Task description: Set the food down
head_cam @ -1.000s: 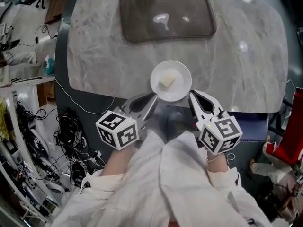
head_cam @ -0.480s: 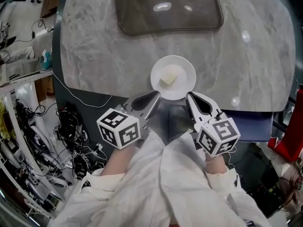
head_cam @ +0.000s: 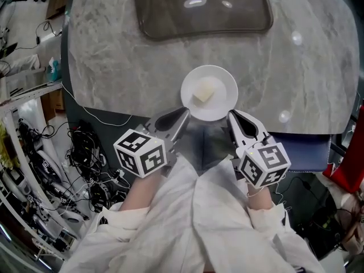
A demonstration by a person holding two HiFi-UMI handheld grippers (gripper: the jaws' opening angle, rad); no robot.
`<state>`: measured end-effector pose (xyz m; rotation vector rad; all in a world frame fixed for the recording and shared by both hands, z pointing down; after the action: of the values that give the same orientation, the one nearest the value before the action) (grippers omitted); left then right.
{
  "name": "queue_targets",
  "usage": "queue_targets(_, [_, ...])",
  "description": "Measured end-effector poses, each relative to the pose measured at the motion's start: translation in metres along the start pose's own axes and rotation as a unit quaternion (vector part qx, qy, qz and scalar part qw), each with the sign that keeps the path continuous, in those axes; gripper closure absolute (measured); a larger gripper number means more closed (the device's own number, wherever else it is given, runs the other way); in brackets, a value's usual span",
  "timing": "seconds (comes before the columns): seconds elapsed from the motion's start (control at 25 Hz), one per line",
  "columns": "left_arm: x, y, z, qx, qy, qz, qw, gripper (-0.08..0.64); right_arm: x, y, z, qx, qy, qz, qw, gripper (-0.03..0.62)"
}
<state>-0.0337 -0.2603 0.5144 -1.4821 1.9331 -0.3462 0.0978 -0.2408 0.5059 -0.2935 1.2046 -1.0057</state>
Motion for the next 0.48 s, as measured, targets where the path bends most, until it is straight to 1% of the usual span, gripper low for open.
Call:
queue_targets(0.28, [-0.001,-0.005,-0.006,0.009,-0.017,-0.007,0.9998,0.529,-0.007,-0.004,0.005,0.005,-0.008,-0.008,1.0,0.588])
queue_targets(0.48, [0.001,-0.006,-0.014,0.027,-0.017,-0.001,0.9995,0.529,-0.007,-0.005,0.012,-0.001,-0.008,-0.009,1.0,0.586])
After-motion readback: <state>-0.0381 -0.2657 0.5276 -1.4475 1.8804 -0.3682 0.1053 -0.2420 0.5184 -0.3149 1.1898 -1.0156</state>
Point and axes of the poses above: the fingertips, and each gripper's own axes: y backward along the fingers, z to its right, x out of its top, the point moved 2 cm from there along y, backward along the fingers, and after that the axes turned 9 degrees about y, right-handed, at the moved point
